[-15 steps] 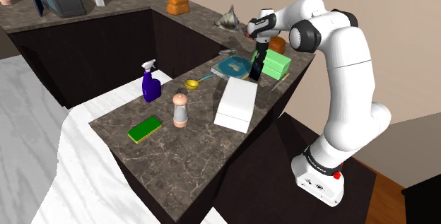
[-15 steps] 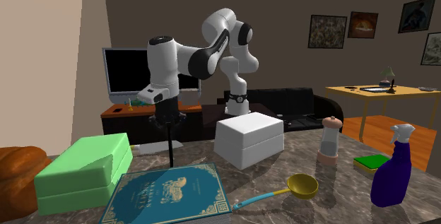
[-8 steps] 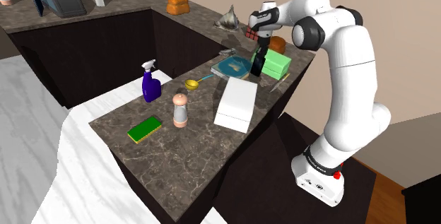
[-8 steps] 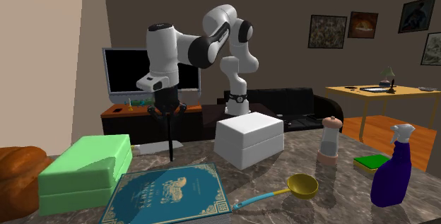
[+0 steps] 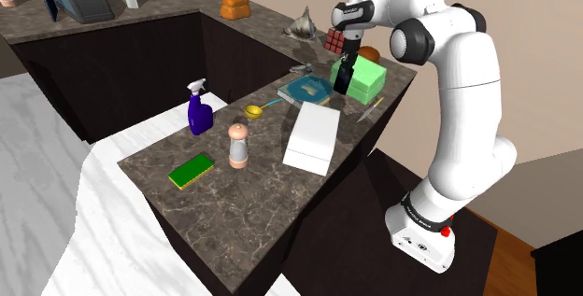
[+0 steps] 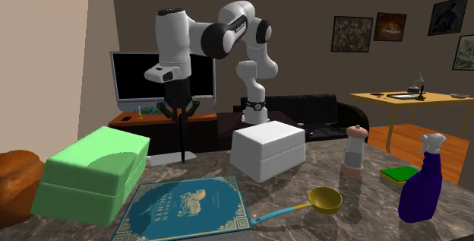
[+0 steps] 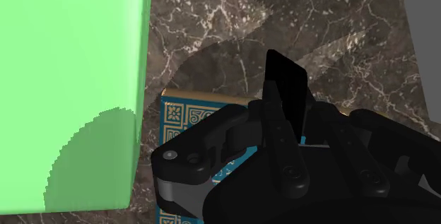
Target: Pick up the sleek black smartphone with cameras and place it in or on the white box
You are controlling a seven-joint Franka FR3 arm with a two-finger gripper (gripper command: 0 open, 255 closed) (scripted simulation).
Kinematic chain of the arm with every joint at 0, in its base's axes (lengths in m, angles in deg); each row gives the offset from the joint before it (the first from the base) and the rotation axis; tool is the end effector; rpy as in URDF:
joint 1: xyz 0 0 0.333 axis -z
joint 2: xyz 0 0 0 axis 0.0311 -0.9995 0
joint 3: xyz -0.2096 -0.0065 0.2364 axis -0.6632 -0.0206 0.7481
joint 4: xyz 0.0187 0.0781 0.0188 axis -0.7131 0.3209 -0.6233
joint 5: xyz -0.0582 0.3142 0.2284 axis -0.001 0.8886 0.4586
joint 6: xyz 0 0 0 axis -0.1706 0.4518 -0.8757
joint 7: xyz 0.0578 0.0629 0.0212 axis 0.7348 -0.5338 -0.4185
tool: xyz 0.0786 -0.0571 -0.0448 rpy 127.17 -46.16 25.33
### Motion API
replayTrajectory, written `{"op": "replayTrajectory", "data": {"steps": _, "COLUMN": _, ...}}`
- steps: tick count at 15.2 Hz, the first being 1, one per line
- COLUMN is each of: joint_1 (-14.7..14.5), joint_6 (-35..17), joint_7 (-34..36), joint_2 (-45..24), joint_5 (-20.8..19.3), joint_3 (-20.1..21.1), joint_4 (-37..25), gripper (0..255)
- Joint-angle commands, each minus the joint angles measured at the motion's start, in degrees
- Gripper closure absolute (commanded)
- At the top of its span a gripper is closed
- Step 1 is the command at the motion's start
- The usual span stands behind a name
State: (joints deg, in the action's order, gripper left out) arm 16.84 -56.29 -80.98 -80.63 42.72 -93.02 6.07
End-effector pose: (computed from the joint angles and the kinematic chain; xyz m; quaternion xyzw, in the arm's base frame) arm 0.5985 -0.3810 0.3354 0.9929 0.0603 -0.1025 0.0029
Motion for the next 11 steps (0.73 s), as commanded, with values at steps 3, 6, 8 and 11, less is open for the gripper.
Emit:
{"op": "replayTrajectory", "data": {"steps": 3, "joint_1": -0.1, "joint_6": 2.4, "joint_7": 0.0, "joint_2": 1.2, "joint_5": -0.4, "joint_3": -0.3, "joint_4": -1.3, "gripper": 255}}
{"op": "replayTrajectory", "data": {"steps": 6, "joint_1": 0.0, "joint_6": 4.4, "joint_7": -0.1, "joint_2": 1.7, "joint_5": -0.6, "joint_3": -0.4, "joint_4": -2.7, "gripper": 255}}
{"op": "replayTrajectory", "data": {"steps": 8, "joint_1": 0.1, "joint_6": 5.7, "joint_7": -0.1, "joint_2": 2.1, "joint_5": -0.7, "joint_3": -0.5, "joint_4": -3.8, "gripper": 255}}
{"op": "replayTrajectory", "data": {"steps": 11, "joint_1": 0.2, "joint_6": 7.8, "joint_7": -0.2, "joint_2": 2.4, "joint_5": -0.8, "joint_3": -0.6, "joint_4": -5.5, "gripper": 255}}
